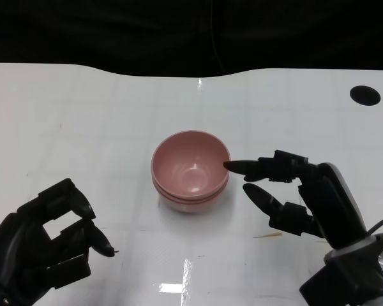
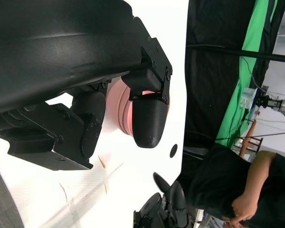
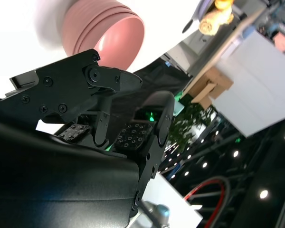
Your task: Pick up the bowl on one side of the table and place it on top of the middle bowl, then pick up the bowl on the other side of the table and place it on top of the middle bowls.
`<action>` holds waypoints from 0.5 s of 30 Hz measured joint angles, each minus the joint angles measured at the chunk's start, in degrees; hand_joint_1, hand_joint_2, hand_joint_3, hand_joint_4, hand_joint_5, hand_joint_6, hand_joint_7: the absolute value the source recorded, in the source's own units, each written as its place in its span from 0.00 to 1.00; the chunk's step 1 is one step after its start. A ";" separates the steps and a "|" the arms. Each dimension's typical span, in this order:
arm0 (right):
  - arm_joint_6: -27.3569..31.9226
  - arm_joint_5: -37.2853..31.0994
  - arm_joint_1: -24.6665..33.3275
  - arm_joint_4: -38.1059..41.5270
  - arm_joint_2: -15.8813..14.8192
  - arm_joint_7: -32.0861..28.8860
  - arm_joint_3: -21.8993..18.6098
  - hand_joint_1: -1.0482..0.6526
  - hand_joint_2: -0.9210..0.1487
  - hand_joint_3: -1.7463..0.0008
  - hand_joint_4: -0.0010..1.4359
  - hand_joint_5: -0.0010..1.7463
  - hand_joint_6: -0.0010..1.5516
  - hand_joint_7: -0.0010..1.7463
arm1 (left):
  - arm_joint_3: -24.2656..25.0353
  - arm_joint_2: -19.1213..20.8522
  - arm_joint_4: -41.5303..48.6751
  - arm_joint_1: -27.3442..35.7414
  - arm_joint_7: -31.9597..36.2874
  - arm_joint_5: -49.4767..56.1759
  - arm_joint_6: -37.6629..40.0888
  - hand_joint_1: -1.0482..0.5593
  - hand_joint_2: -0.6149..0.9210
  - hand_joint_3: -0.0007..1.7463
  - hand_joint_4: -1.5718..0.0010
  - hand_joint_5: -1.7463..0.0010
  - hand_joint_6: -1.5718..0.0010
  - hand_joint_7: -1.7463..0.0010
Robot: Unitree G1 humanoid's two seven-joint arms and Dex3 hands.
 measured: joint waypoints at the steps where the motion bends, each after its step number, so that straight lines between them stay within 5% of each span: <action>1: 1.06 1.57 0.93 -1.17 0.20 1.02 -0.35 0.57 0.14 0.62 0.60 0.72 0.81 0.05 | 0.00 0.00 0.02 -0.03 0.00 0.00 0.00 0.83 1.00 0.75 0.46 0.00 0.59 0.00; 3: 3.81 5.49 3.21 -4.06 1.10 3.62 -1.21 0.58 0.21 0.52 0.61 0.77 0.83 0.07 | 0.04 0.02 0.04 -0.06 0.00 0.03 -0.01 0.83 1.00 0.75 0.46 0.00 0.59 0.00; 5: 8.93 11.59 5.76 -8.12 1.92 7.57 -2.02 0.58 0.40 0.32 0.63 0.90 0.75 0.40 | 0.08 0.04 0.10 -0.16 -0.01 0.02 -0.01 0.83 1.00 0.75 0.46 0.00 0.59 0.00; 7: 15.35 17.31 8.21 -12.19 2.28 11.24 -2.77 0.58 0.44 0.26 0.62 0.96 0.63 0.66 | 0.20 0.08 0.36 -0.31 -0.02 -0.04 -0.01 0.83 1.00 0.75 0.46 0.00 0.59 0.00; 9: 21.36 24.24 10.53 -15.36 2.70 14.93 -4.14 0.58 0.42 0.26 0.60 0.99 0.54 0.83 | 0.29 0.14 0.66 -0.41 -0.03 -0.06 -0.01 0.83 1.00 0.75 0.46 0.00 0.59 0.00; 15: 40.01 48.19 12.89 -19.94 4.23 23.90 -9.79 0.62 0.35 0.30 0.58 1.00 0.48 0.93 | 0.68 0.16 1.23 -0.72 -0.03 -0.22 0.03 0.84 1.00 0.75 0.46 0.00 0.59 0.00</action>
